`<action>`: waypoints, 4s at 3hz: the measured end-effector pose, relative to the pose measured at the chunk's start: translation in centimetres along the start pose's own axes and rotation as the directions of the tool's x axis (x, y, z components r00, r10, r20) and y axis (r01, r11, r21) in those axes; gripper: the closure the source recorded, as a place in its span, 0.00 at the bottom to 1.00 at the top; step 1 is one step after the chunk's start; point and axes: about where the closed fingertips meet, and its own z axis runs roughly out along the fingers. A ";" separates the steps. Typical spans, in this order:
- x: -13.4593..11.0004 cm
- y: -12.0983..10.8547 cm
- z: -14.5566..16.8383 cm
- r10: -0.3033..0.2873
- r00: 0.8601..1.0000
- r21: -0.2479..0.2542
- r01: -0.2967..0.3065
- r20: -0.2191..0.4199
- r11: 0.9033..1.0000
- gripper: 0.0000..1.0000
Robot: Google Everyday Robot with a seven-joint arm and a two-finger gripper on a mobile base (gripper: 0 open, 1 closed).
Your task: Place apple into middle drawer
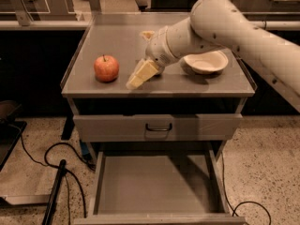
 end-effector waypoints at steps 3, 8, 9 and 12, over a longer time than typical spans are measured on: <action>-0.3 0.3 2.7 0.021 0.999 -0.044 -0.019 0.037 0.999 0.00; -2.0 0.9 8.6 0.015 0.992 -0.121 0.001 0.125 0.993 0.00; -4.6 -0.5 10.4 -0.033 0.987 -0.133 0.054 0.156 0.990 0.00; -4.6 -0.5 10.5 -0.033 0.987 -0.134 0.054 0.156 0.990 0.38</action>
Offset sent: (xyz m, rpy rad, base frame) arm 0.0025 0.0019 -0.0064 0.0291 0.0378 -0.0001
